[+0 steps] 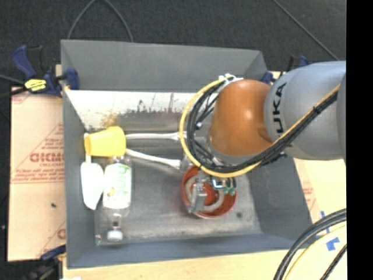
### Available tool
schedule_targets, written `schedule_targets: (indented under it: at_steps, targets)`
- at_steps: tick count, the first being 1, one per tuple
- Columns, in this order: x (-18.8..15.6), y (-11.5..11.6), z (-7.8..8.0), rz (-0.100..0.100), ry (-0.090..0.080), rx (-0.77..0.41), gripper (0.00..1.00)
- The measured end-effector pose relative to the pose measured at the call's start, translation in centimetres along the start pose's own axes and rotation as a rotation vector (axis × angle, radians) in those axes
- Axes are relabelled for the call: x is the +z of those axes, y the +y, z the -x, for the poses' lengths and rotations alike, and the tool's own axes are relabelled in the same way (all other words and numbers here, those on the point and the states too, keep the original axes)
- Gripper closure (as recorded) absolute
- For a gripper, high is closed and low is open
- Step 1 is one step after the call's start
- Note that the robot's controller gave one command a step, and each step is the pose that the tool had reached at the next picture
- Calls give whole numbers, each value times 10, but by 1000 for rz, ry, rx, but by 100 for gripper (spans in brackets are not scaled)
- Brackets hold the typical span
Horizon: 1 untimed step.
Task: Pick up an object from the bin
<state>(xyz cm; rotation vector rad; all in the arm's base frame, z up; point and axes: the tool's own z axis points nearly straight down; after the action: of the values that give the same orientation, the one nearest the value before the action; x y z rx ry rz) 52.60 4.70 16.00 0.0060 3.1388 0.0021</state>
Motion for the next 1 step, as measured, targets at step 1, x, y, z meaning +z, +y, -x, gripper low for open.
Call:
schedule_targets:
  at_steps: [1]
  targets:
    - [0,0,0,0,0,0,0]
